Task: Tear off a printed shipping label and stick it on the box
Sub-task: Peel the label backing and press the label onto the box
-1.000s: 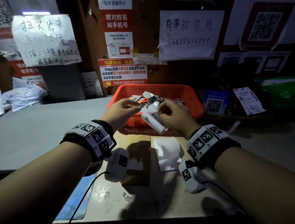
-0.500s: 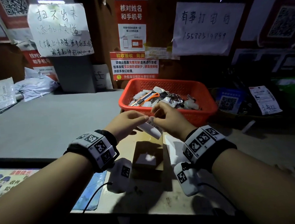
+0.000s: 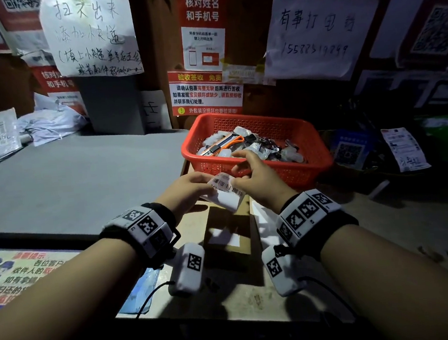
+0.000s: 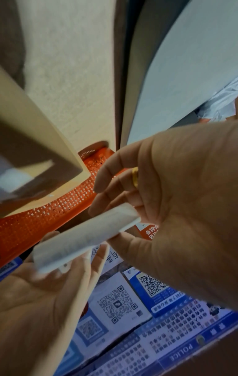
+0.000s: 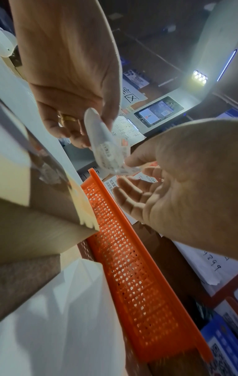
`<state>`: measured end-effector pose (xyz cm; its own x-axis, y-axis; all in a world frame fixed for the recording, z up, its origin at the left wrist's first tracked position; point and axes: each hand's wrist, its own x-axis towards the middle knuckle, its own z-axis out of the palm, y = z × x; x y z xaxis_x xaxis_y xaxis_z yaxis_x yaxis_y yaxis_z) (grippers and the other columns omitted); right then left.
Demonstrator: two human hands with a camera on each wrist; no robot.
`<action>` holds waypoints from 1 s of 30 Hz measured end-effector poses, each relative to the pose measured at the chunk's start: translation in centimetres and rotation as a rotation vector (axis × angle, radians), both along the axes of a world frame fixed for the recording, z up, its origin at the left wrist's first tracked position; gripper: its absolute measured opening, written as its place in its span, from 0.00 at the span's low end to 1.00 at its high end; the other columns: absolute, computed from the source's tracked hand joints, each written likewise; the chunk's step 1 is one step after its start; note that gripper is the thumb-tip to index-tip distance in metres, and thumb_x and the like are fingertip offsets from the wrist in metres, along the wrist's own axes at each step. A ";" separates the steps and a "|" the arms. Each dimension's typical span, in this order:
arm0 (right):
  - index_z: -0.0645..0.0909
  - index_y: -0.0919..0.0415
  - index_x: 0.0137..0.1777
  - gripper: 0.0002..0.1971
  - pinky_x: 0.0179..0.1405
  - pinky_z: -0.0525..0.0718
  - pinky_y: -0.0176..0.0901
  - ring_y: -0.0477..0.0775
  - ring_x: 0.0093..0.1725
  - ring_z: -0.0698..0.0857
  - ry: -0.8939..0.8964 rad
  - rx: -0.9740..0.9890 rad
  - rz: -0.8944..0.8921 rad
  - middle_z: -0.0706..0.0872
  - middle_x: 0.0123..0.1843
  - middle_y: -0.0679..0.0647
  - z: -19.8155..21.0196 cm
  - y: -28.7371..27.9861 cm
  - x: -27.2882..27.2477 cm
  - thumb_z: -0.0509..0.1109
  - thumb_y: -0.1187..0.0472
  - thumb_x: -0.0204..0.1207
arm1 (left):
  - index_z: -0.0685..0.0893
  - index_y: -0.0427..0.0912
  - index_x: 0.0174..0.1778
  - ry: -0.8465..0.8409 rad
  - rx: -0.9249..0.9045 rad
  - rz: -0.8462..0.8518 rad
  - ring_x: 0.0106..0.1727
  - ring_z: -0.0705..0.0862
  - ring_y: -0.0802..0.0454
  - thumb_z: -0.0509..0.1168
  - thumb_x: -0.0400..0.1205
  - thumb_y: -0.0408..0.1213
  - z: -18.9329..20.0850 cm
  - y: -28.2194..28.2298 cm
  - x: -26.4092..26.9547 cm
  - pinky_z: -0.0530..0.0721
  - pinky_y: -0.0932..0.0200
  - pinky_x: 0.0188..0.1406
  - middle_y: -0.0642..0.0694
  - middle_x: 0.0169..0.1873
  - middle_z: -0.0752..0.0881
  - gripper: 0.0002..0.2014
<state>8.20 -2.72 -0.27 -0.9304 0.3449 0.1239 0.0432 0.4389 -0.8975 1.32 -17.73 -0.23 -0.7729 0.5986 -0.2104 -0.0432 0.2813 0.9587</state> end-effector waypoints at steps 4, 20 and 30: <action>0.77 0.58 0.47 0.04 0.35 0.80 0.41 0.52 0.41 0.81 -0.038 -0.010 -0.079 0.82 0.42 0.53 -0.9 0.5 -0.3 0.70 0.64 0.75 | 0.81 0.39 0.58 -0.041 0.079 0.059 0.44 0.84 0.51 0.63 0.79 0.33 -0.6 -0.3 0.1 0.82 0.61 0.39 0.41 0.47 0.85 0.12; 0.78 0.60 0.39 0.07 0.30 0.80 0.40 0.51 0.30 0.79 -0.208 -0.232 -0.152 0.79 0.31 0.54 -0.6 1.5 0.7 0.66 0.62 0.79 | 0.82 0.40 0.49 0.146 -0.117 0.029 0.46 0.84 0.47 0.70 0.74 0.52 -0.2 0.7 -0.5 0.86 0.44 0.53 0.42 0.48 0.86 0.18; 0.76 0.60 0.35 0.10 0.29 0.80 0.39 0.50 0.27 0.76 -0.298 -0.311 -0.173 0.77 0.30 0.55 -0.9 1.5 0.5 0.63 0.66 0.79 | 0.84 0.39 0.44 0.148 -0.128 0.010 0.41 0.81 0.52 0.67 0.78 0.45 -0.5 0.9 -1.2 0.83 0.60 0.34 0.44 0.43 0.85 0.11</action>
